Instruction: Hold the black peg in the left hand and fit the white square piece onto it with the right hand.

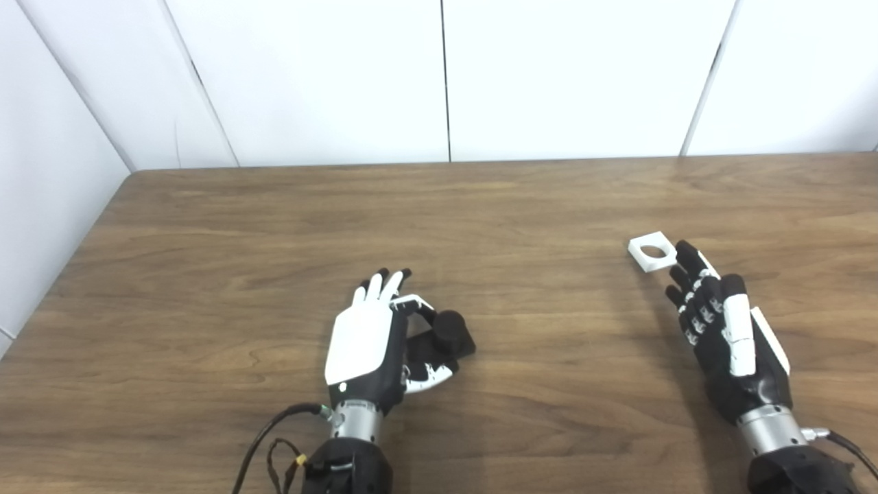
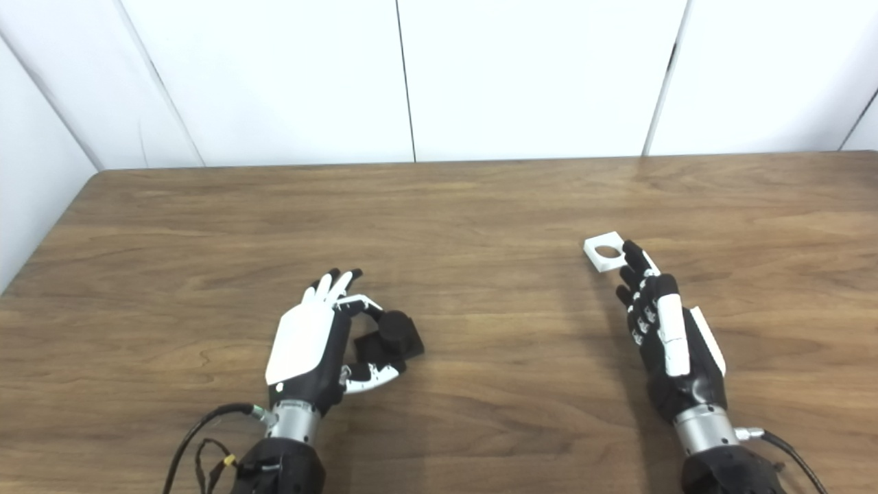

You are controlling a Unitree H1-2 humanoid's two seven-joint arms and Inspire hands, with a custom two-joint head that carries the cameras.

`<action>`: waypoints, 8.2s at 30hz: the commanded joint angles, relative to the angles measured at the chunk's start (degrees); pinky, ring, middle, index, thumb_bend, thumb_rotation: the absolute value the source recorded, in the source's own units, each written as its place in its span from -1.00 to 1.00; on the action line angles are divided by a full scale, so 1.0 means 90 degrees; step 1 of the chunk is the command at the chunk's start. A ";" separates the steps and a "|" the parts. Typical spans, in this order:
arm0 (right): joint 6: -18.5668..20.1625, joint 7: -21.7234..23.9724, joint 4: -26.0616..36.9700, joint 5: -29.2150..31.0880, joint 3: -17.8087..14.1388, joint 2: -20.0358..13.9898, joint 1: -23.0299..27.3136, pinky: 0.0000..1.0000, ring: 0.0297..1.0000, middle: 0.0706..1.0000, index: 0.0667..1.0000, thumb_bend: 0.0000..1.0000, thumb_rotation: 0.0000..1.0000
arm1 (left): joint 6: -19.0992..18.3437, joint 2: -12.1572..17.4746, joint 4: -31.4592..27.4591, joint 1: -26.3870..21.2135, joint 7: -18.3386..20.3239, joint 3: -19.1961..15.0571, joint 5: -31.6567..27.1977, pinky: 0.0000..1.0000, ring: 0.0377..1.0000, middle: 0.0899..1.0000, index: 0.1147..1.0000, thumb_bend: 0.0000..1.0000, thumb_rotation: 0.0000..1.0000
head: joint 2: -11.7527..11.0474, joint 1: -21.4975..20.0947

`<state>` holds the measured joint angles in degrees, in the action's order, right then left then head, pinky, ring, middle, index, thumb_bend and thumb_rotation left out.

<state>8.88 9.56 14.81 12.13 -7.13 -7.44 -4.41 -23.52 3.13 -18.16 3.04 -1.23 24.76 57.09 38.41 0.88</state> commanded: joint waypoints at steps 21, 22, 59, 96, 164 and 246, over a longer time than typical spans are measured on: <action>-0.0140 0.0071 0.0197 0.0023 0.0047 -0.0139 -0.0105 1.00 1.00 1.00 0.91 0.34 1.00 | 0.0515 -0.0050 -0.0163 0.0396 0.0287 0.0411 0.0132 1.00 0.97 0.87 -0.14 0.01 -0.82 | 0.0024 0.0012; -0.0136 0.0071 0.0196 0.0022 0.0047 -0.0141 -0.0104 1.00 1.00 1.00 0.91 0.34 1.00 | 0.0508 -0.0054 -0.0171 0.0402 0.0306 0.0408 0.0127 1.00 0.98 0.87 -0.14 0.01 -0.82 | 0.0027 0.0009; 0.0227 -0.0427 -0.0416 -0.3773 0.0908 -0.1538 0.2073 1.00 0.99 0.91 0.66 0.58 0.00 | 0.0672 -0.0014 0.0102 0.0362 0.0167 0.0289 0.0151 1.00 0.96 0.85 -0.14 0.02 -0.83 | -0.0197 -0.0298; -0.0359 0.0632 -0.2516 -0.5159 0.2199 -0.2852 0.3683 1.00 1.00 1.00 0.46 0.84 -0.41 | 0.0957 -0.0041 0.0319 0.0335 0.0066 0.0064 -0.0030 1.00 0.98 0.89 -0.14 0.01 -0.84 | -0.0450 -0.0385; -0.1095 0.0853 -0.4385 -0.6167 0.3270 -0.3000 0.4838 1.00 1.00 0.96 0.44 0.83 -0.38 | 0.0859 -0.0208 0.0306 0.0390 -0.0026 0.0166 0.0041 1.00 0.96 0.86 -0.14 0.02 -0.84 | -0.0418 -0.0276; -0.1420 0.1423 -0.4356 -0.5989 0.3522 -0.3047 0.4865 0.99 1.00 0.90 0.19 0.27 -0.28 | 0.0696 -0.0331 0.0293 0.0316 -0.0064 0.0304 0.0205 1.00 0.96 0.85 -0.14 0.01 -0.83 | -0.0248 -0.0170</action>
<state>-4.72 20.56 -24.54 -41.05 23.84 -35.15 38.46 -17.12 0.90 -16.52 5.04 -2.31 26.91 57.90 36.12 -0.62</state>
